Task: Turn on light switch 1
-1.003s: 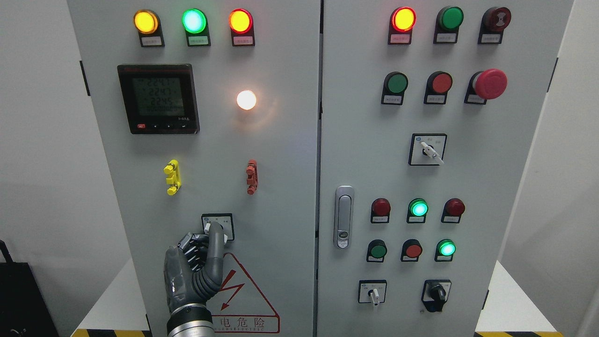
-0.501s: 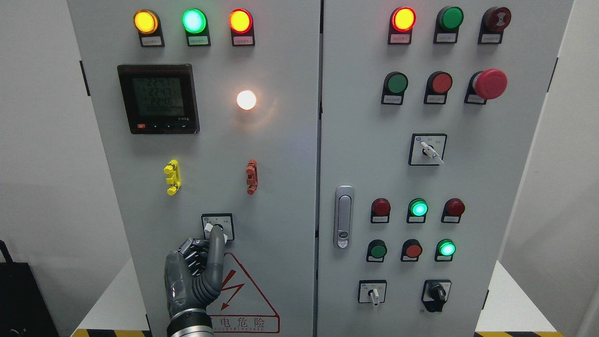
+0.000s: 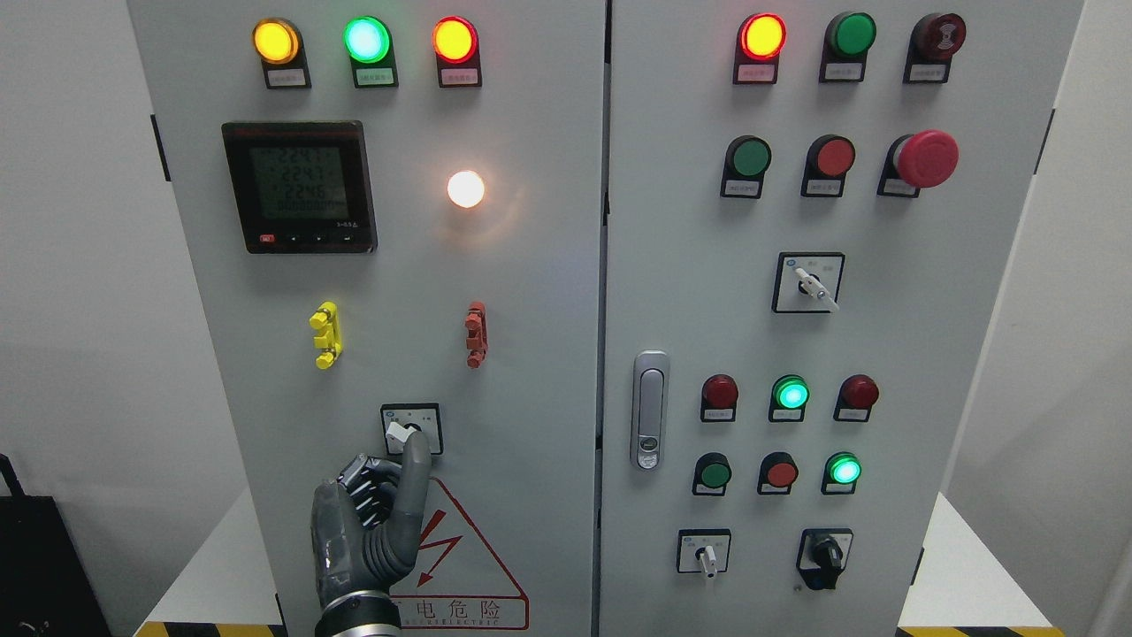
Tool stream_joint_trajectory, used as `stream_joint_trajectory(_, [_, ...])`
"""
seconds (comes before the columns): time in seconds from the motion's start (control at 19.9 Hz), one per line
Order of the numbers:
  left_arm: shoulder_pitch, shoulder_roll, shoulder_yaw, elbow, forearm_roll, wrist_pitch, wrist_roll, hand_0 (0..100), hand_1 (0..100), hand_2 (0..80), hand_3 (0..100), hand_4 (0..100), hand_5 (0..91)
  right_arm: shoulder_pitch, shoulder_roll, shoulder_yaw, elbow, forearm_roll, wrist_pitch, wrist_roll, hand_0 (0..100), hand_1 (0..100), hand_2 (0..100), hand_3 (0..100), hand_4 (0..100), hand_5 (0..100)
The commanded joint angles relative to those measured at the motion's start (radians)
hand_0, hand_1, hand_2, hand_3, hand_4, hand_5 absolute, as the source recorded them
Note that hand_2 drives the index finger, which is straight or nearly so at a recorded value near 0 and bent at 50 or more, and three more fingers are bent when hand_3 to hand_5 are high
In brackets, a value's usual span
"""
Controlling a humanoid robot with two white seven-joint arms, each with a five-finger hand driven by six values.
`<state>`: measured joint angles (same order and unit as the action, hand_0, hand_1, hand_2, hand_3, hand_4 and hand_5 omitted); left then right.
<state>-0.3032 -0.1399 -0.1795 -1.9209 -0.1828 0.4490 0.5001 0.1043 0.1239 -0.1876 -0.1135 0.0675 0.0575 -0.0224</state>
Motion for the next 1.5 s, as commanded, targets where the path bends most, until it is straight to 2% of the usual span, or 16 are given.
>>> stream_joint_trajectory(0.0, [0.030,0.005,0.000,-0.015,0.000,-0.012,0.000,0,32,69.8,100,98,86.0,0.000,0.000,0.000,0.000,0.000,-0.001,0.001,0,0,0,0,0,0])
stream_joint_trajectory(0.15, [0.119,0.016,0.000,-0.024,0.000,-0.110,-0.014,0,30,70.5,100,98,86.0,0.000,0.000,0.000,0.000,0.000,-0.001,0.001,0,0,0,0,0,0])
stream_joint_trajectory(0.35, [0.330,0.043,0.017,-0.014,0.009,-0.333,-0.104,0,29,71.0,100,100,86.0,0.000,0.000,0.000,0.000,0.000,-0.001,0.001,0,0,0,0,0,0])
stream_joint_trajectory(0.55, [0.559,0.097,0.057,0.063,0.081,-0.502,-0.127,0,25,69.8,100,100,86.2,0.000,0.000,0.000,0.000,0.000,-0.001,0.001,0,0,0,0,0,0])
stream_joint_trajectory(0.65, [0.614,0.123,0.074,0.150,0.129,-0.530,-0.133,0,24,68.2,100,100,85.2,0.000,-0.001,0.000,0.000,0.000,-0.001,0.001,0,0,0,0,0,0])
stream_joint_trajectory(0.8, [0.627,0.131,0.110,0.349,0.268,-0.535,-0.225,0,25,65.5,100,100,82.2,0.000,0.000,-0.001,0.000,0.000,-0.001,0.001,0,0,0,0,0,0])
stream_joint_trajectory(0.9, [0.639,0.138,0.130,0.548,0.292,-0.559,-0.299,0,28,64.9,100,100,80.2,0.000,0.000,-0.001,0.000,0.000,-0.001,0.001,0,0,0,0,0,0])
stream_joint_trajectory(1.0, [0.647,0.141,0.140,0.795,0.286,-0.678,-0.377,0,29,65.2,100,100,77.5,0.000,0.000,-0.001,0.000,0.000,-0.001,0.001,0,0,0,0,0,0])
stream_joint_trajectory(1.1, [0.645,0.138,0.137,1.083,0.281,-0.821,-0.428,0,31,57.8,93,94,61.4,0.000,0.000,-0.001,0.000,0.000,-0.001,0.001,0,0,0,0,0,0])
stream_joint_trajectory(1.15, [0.635,0.131,0.134,1.215,0.281,-0.872,-0.451,0,31,55.7,91,91,58.1,0.000,0.000,0.000,0.000,0.000,0.001,0.001,0,0,0,0,0,0])
stream_joint_trajectory(1.2, [0.622,0.126,0.132,1.323,0.281,-0.895,-0.472,0,31,49.1,84,86,48.7,0.000,0.000,-0.001,0.000,0.000,-0.001,0.001,0,0,0,0,0,0])
stream_joint_trajectory(1.25, [0.612,0.123,0.124,1.409,0.278,-0.894,-0.485,0,30,40.7,74,74,32.4,0.000,-0.001,0.000,0.000,0.000,-0.001,0.001,0,0,0,0,0,0])
stream_joint_trajectory(1.3, [0.607,0.115,0.112,1.497,0.272,-0.888,-0.486,0,29,37.2,68,68,25.9,0.000,0.000,0.000,0.000,0.000,-0.001,0.001,0,0,0,0,0,0])
stream_joint_trajectory(1.35, [0.602,0.112,0.095,1.596,0.263,-0.874,-0.491,6,28,28.5,58,60,18.9,0.000,0.000,-0.001,0.000,0.000,-0.001,0.001,0,0,0,0,0,0])
stream_joint_trajectory(1.4, [0.592,0.111,0.081,1.675,0.258,-0.859,-0.492,17,25,18.9,49,52,13.2,0.000,0.000,-0.001,0.000,0.000,-0.001,0.001,0,0,0,0,0,0])
stream_joint_trajectory(1.45, [0.572,0.103,0.071,1.764,0.253,-0.834,-0.498,21,23,16.3,46,49,11.4,0.000,0.000,0.000,0.000,0.000,-0.001,0.001,0,0,0,0,0,0])
